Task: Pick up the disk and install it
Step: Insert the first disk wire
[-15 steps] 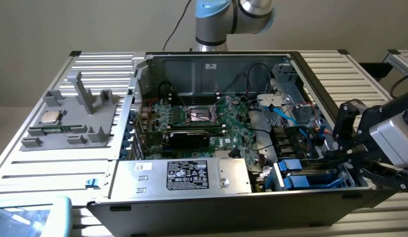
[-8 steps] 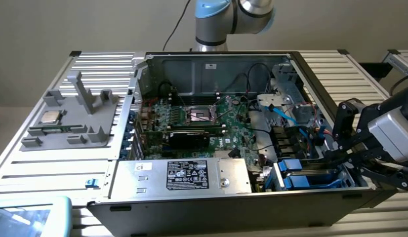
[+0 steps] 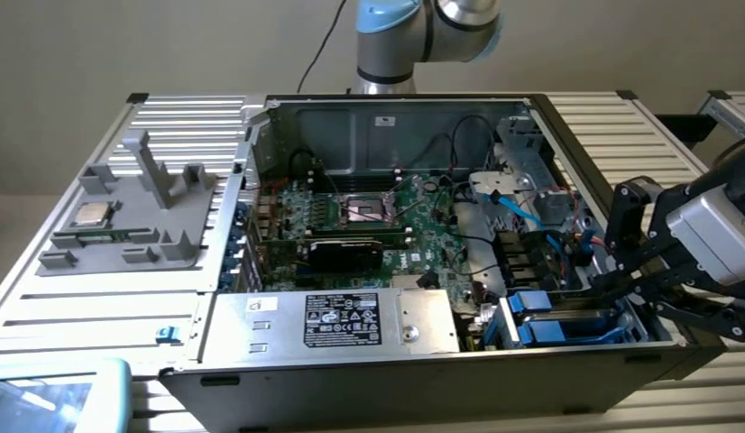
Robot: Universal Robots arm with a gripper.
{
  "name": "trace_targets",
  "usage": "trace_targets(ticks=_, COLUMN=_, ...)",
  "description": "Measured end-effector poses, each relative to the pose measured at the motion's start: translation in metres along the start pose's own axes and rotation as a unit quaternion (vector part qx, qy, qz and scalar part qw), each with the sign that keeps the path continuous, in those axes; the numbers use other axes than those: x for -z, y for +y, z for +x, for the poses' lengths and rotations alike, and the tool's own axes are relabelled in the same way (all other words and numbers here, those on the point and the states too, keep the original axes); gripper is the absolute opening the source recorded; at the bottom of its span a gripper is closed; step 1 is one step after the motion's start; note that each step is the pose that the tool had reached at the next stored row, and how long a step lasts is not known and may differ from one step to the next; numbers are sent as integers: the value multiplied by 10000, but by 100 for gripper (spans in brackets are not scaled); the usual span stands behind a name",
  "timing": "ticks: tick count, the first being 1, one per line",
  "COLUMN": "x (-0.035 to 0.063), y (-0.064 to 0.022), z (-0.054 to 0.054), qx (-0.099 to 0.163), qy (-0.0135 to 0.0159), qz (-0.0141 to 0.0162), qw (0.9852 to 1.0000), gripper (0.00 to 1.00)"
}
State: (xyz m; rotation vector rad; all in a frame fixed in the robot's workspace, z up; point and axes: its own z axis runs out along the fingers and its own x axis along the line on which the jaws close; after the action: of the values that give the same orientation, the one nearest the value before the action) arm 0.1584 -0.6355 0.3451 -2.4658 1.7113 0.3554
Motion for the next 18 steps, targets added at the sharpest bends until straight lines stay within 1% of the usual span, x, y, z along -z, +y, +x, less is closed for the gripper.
trace_targets(ticks=1, x=1, y=1, z=-13, qx=-3, qy=45, qz=-4, qw=10000, gripper=16)
trace_targets(ticks=2, x=-1, y=3, z=-26, qx=-6, qy=98, qz=-8, qw=10000, gripper=16)
trace_targets(ticks=6, x=-12, y=7, z=-74, qx=-25, qy=333, qz=-47, qw=9994, gripper=16)
trace_targets(ticks=8, x=-16, y=10, z=-98, qx=-36, qy=466, qz=-71, qw=9989, gripper=16)
trace_targets(ticks=9, x=-20, y=10, z=-110, qx=-40, qy=523, qz=-79, qw=9986, gripper=16)
trace_targets(ticks=10, x=-21, y=11, z=-126, qx=-44, qy=572, qz=-85, qw=9983, gripper=16)
trace_targets(ticks=11, x=-21, y=11, z=-143, qx=-47, qy=615, qz=-91, qw=9981, gripper=16)
trace_targets(ticks=13, x=-16, y=11, z=-180, qx=-52, qy=682, qz=-100, qw=9976, gripper=16)
trace_targets(ticks=17, x=8, y=12, z=-264, qx=-60, qy=776, qz=-117, qw=9969, gripper=16)
trace_targets(ticks=18, x=17, y=10, z=-281, qx=-62, qy=808, qz=-126, qw=9966, gripper=16)
